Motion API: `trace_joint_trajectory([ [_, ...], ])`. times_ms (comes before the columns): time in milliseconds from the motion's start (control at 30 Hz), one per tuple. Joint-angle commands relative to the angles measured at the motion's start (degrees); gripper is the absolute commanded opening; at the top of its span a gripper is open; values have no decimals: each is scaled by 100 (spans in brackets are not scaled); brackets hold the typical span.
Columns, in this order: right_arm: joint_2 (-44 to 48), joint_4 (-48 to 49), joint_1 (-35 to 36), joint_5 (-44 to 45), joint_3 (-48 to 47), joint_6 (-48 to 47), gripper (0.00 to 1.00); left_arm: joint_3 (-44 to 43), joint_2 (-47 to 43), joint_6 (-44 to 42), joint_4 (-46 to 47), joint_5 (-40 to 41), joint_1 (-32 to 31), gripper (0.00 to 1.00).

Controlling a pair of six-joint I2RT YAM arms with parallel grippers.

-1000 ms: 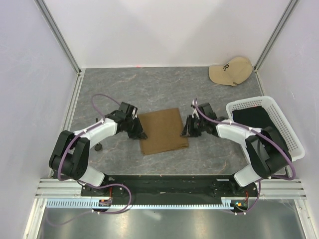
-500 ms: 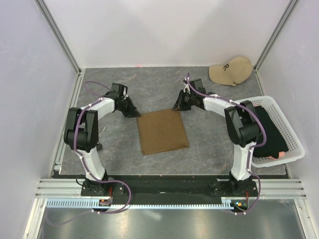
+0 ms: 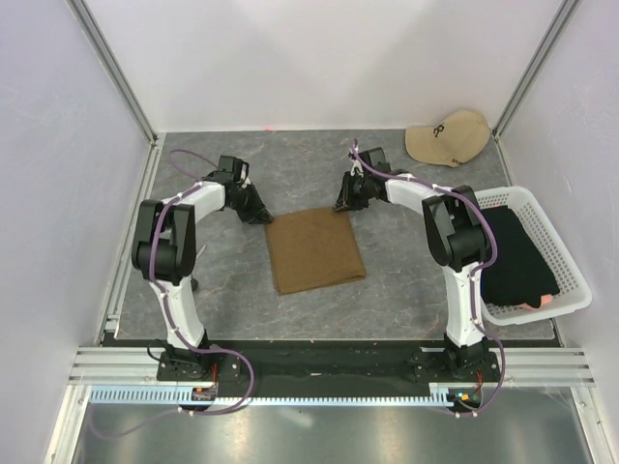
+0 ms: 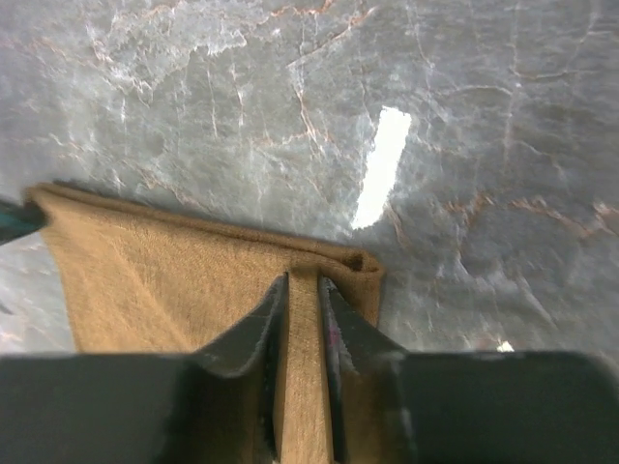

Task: Fold the napkin into a case and place the utensils inside
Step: Smooth out the square-folded napkin at the center of the board, then rotate the square-folded napkin at the center of the board.

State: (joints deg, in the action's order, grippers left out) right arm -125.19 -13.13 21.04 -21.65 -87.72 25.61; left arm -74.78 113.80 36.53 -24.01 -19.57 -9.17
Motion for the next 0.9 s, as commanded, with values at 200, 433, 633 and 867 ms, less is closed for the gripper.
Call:
trace_joint_trajectory([
  [200,1812,-1667,803,1514,166,-330,51,965,-2844,-525,-438,200,-76,25],
  [433,3016,-991,1719,1866,2212,654,29,1528,-3303,-507,-350,365,-734,21],
  [633,3395,-121,1781,2129,3479,973,0,1502,-2215,-419,-43,1120,-1648,2],
  [867,3220,161,1509,2534,4043,675,0,1484,-1396,-296,-51,1939,-2001,2],
])
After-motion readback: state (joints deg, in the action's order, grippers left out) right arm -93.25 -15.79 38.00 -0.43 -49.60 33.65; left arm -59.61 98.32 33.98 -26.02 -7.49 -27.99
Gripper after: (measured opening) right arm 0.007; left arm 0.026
